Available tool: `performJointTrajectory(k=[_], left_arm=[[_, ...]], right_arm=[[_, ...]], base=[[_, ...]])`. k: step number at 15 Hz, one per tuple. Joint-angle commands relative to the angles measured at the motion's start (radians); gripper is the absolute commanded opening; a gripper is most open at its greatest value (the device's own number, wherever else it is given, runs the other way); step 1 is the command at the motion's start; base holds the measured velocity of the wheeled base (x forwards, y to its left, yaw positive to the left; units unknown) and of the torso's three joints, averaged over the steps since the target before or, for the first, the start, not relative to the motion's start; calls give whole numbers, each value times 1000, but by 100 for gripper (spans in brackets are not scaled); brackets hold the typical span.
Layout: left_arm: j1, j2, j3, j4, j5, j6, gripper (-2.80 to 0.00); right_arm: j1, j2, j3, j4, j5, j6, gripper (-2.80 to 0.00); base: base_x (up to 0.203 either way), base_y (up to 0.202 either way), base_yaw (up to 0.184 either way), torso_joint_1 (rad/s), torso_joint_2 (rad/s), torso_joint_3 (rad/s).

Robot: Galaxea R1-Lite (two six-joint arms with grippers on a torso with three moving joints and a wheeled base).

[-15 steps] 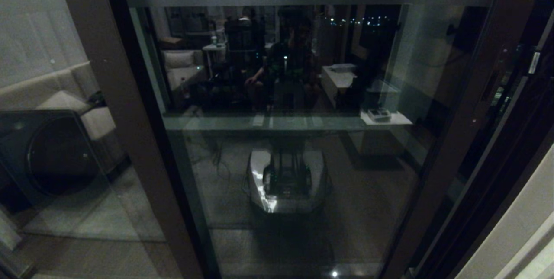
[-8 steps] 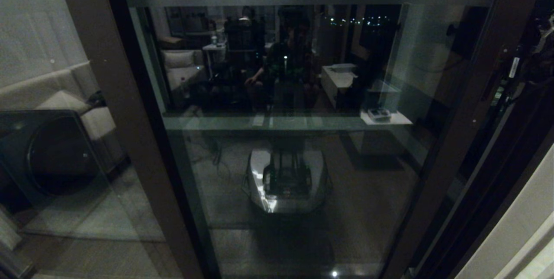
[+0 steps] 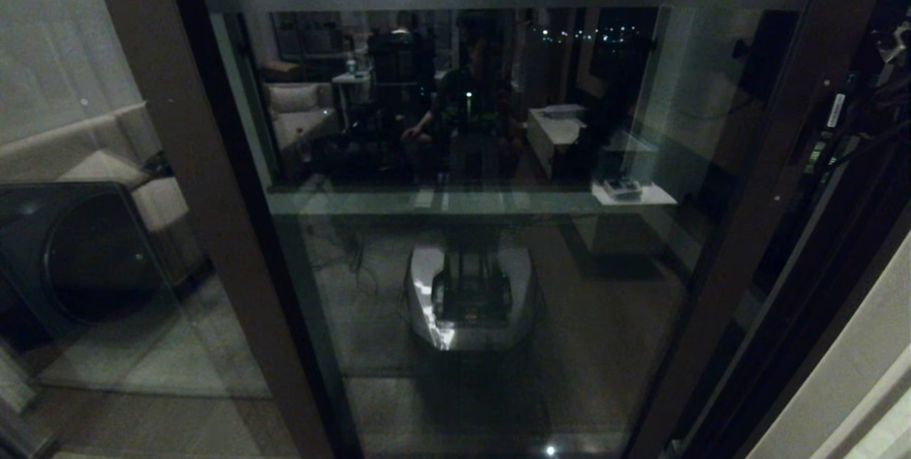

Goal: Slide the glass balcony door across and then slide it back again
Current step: Open the slid door

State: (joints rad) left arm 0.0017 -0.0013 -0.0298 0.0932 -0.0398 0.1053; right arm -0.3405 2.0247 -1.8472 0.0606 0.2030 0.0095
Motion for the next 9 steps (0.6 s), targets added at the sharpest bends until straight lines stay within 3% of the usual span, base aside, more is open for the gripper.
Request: performJointTrajectory(k=[1, 9], left_arm=[[1, 0, 0, 0, 0, 1, -280], [1, 0, -1, 1, 0, 1, -280]], right_arm=[[17, 3, 0, 2, 8, 0, -280], [46, 28, -3, -1, 3, -2, -280]], base=[[0, 0, 0, 0, 0, 0], [0, 0, 0, 0, 0, 0]])
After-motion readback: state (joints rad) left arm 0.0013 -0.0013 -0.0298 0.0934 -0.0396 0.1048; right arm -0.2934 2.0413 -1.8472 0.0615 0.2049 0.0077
